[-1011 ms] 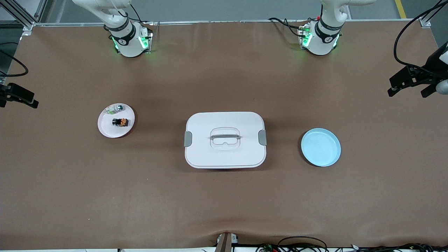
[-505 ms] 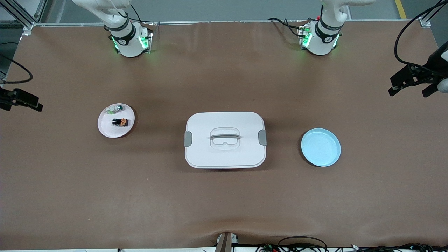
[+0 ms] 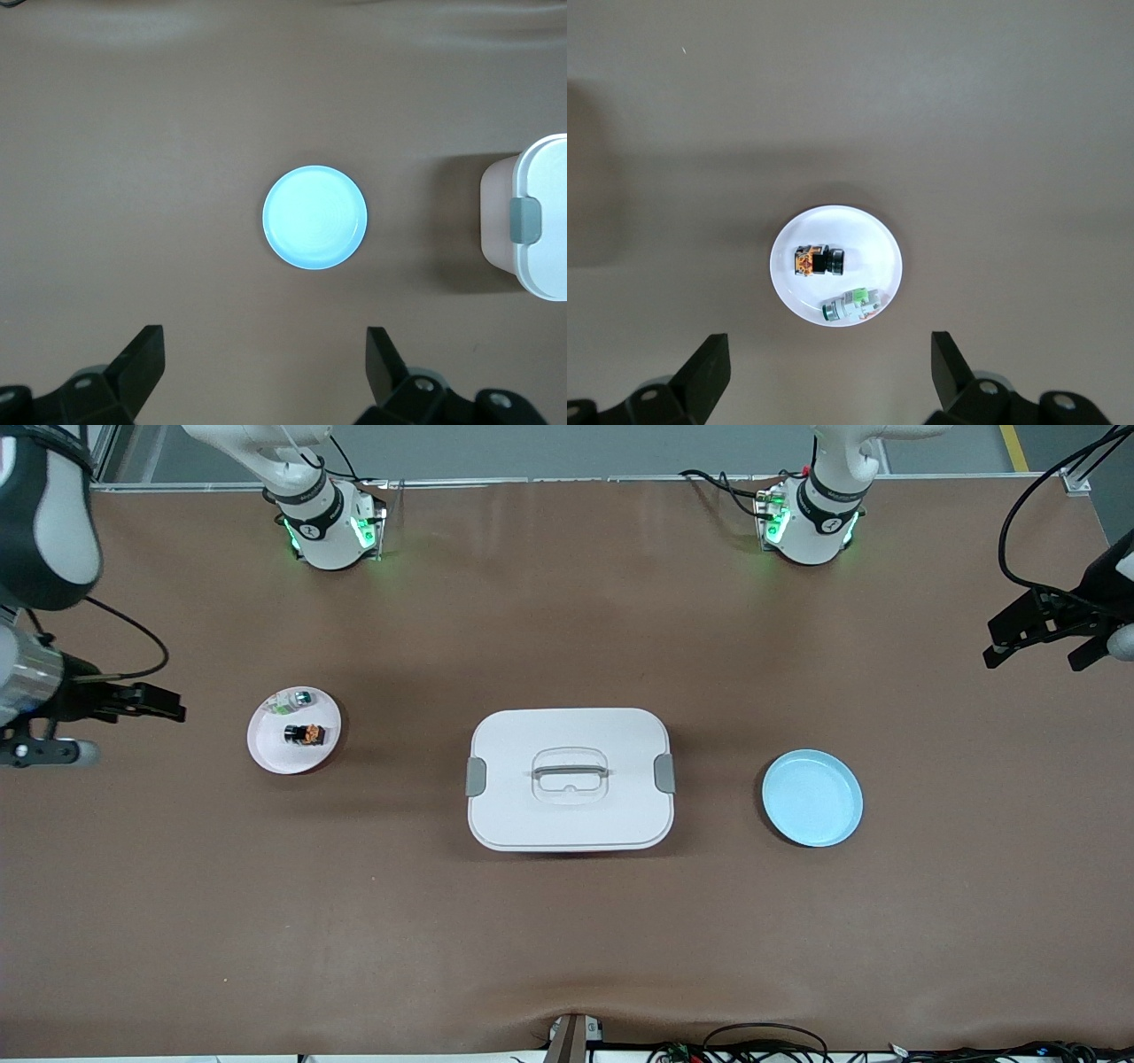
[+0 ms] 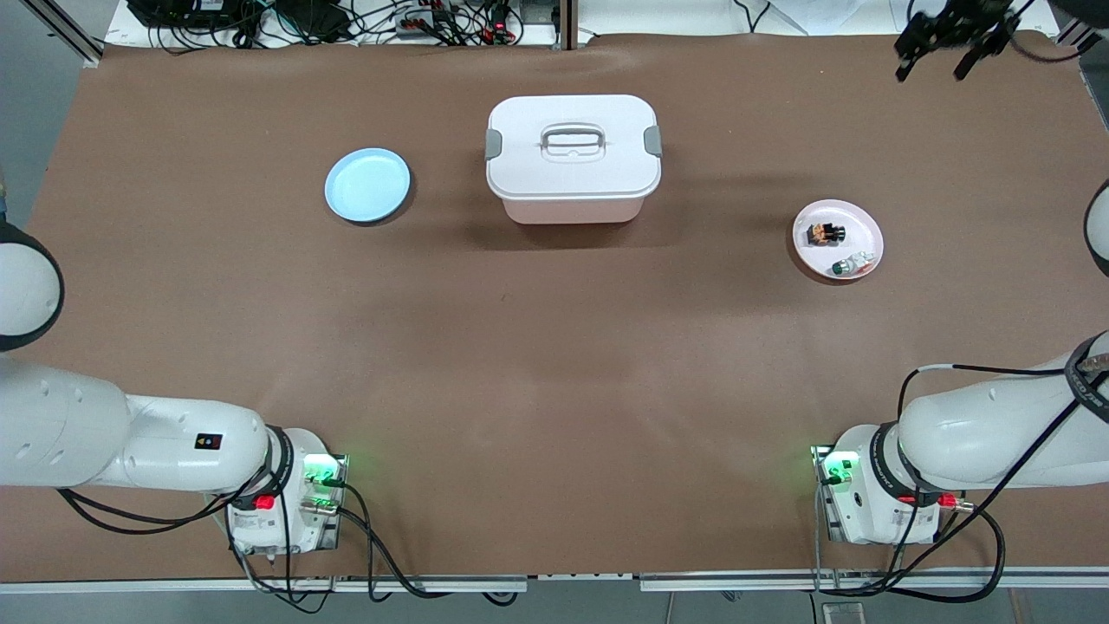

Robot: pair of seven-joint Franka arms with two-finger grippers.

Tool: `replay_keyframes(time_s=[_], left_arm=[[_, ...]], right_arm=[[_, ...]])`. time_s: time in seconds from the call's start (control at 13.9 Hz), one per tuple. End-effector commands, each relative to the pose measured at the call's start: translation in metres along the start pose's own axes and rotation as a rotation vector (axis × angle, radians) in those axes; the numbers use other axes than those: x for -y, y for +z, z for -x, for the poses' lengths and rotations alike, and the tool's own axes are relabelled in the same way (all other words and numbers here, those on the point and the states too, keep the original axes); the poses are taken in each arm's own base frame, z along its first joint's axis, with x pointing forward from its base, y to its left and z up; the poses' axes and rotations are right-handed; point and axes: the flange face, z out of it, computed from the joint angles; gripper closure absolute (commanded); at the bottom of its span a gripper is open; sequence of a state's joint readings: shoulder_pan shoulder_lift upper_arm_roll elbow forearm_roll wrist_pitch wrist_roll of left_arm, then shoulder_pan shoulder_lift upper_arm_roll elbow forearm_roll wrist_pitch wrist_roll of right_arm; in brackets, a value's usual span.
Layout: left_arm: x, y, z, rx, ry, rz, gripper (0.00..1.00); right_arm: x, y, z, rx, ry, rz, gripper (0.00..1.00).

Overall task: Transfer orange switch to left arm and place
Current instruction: 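Reach the right gripper down to the orange switch on the pink plate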

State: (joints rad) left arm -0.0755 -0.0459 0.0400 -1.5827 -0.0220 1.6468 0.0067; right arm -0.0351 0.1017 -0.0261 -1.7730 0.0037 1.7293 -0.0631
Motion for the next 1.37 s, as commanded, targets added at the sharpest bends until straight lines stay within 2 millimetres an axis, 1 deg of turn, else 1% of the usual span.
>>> replay_keyframes(time_s=[0.0, 0.22, 0.29, 0.36, 0.51, 0.58, 0.72, 0.87, 1.3], left_arm=[[-0.002, -0.004, -0.002, 0.006, 0.012, -0.008, 0.00], [-0.002, -0.005, -0.002, 0.004, 0.014, -0.008, 0.00], [-0.002, -0.005, -0.002, 0.004, 0.014, -0.008, 0.00], [-0.002, -0.005, -0.002, 0.004, 0.014, -0.008, 0.00], [-0.001, -0.004, -0.002, 0.006, 0.012, -0.009, 0.00], [-0.001, -0.005, -0.002, 0.004, 0.012, -0.007, 0.00], [-0.001, -0.005, -0.002, 0.004, 0.012, -0.009, 0.00], [-0.002, -0.005, -0.002, 0.004, 0.014, -0.008, 0.00], [-0.002, -0.005, -0.002, 0.004, 0.014, -0.008, 0.00]], right_arm=[[0.008, 0.042, 0.034, -0.014, 0.013, -0.016, 0.00], [0.014, 0.092, 0.053, -0.054, 0.007, -0.013, 0.00], [0.014, 0.109, 0.058, -0.055, 0.010, -0.013, 0.00], [0.017, 0.122, 0.061, -0.064, 0.019, -0.013, 0.00], [0.036, 0.153, 0.067, -0.102, 0.024, -0.008, 0.00], [0.038, 0.166, 0.072, -0.111, 0.044, -0.008, 0.00], [0.057, 0.182, 0.077, -0.136, 0.041, -0.007, 0.00], [0.064, 0.204, 0.079, -0.155, 0.028, -0.005, 0.00], [0.063, 0.242, 0.070, -0.150, -0.055, 0.064, 0.00]])
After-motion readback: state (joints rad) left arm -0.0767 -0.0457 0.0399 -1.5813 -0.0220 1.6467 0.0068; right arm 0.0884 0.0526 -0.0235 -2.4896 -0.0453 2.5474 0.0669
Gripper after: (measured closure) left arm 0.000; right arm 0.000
